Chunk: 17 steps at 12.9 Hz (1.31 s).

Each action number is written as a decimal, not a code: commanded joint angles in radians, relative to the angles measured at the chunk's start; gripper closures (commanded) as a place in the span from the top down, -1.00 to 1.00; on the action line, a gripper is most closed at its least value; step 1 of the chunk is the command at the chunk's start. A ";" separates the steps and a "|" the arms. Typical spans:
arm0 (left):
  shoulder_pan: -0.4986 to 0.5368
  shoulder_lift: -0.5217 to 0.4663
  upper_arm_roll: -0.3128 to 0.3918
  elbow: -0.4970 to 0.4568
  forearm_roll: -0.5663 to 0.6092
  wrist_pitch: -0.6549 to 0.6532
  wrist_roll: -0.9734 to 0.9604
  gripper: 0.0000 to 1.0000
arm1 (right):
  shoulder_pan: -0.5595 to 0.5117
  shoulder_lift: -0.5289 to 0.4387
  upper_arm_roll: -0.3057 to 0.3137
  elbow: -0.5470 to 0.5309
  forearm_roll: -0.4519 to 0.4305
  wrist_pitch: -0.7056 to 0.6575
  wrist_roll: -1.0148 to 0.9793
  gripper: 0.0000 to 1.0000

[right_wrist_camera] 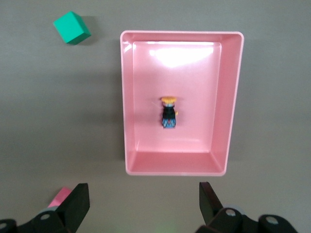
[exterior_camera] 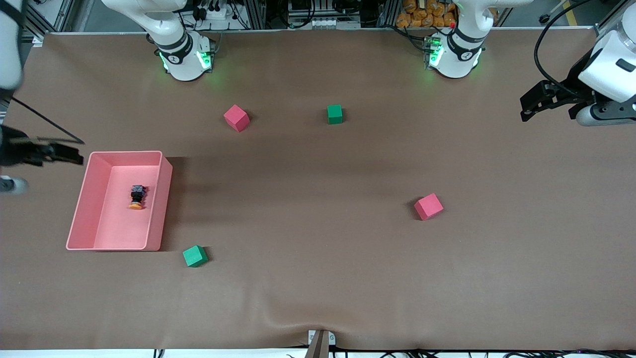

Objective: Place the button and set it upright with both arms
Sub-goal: 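Move the right gripper into the pink tray above the yellow button, then close the right gripper on the yellow-capped button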

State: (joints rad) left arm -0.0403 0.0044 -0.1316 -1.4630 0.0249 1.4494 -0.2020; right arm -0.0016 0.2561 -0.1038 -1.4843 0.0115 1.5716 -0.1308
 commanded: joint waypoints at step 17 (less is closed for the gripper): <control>0.005 -0.007 -0.002 0.003 -0.008 -0.001 0.007 1.00 | -0.035 0.298 -0.074 -0.425 0.220 0.784 -0.274 1.00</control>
State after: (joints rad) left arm -0.0399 0.0053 -0.1312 -1.4641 0.0249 1.4494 -0.2020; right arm -0.0333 0.5146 -0.1793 -1.9252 0.1980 2.3205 -0.3628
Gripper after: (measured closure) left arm 0.000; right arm 0.000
